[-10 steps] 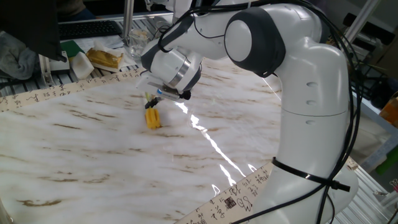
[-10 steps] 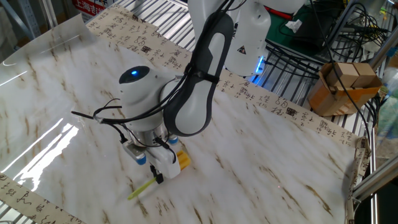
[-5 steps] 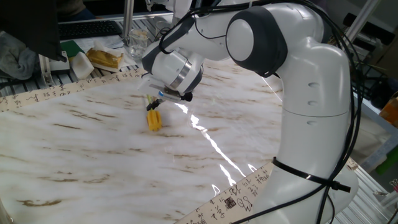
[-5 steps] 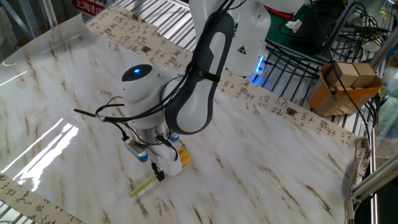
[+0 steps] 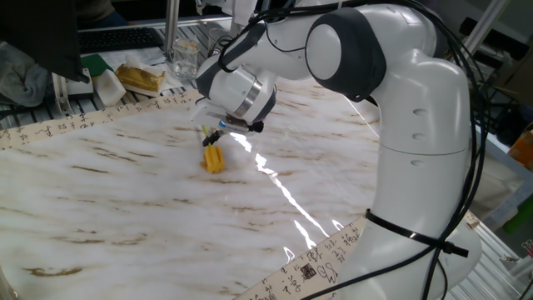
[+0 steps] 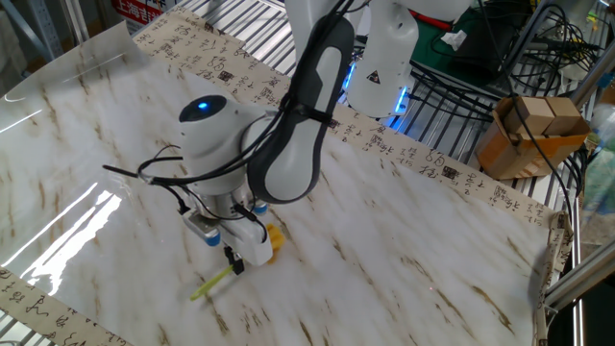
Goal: Clean the tabletop with a sponge
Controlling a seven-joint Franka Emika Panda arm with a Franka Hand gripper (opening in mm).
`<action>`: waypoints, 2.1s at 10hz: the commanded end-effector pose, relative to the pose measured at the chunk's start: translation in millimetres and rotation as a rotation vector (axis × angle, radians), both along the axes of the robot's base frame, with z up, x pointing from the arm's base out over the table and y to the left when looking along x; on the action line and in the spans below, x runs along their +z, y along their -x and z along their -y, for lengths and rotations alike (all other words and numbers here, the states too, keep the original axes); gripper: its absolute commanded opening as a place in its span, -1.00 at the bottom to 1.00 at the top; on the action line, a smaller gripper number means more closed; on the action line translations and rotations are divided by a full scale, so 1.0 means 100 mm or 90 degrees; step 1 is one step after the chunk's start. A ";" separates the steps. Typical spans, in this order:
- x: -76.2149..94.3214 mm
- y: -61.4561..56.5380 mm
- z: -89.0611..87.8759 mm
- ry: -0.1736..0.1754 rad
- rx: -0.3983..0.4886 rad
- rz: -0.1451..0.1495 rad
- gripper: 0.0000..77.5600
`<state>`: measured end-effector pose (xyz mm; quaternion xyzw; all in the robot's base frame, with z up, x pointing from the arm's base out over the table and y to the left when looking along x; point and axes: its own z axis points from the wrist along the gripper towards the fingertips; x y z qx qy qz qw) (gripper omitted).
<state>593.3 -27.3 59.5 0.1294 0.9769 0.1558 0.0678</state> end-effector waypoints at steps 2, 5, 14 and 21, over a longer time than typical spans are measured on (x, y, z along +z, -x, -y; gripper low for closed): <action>0.04 0.00 0.05 0.023 0.011 0.004 -0.95; 0.05 0.02 0.06 0.048 0.016 0.004 -0.95; 0.09 0.04 0.03 0.147 0.016 -0.019 -0.95; 0.11 0.06 0.04 0.210 0.028 -0.027 -0.95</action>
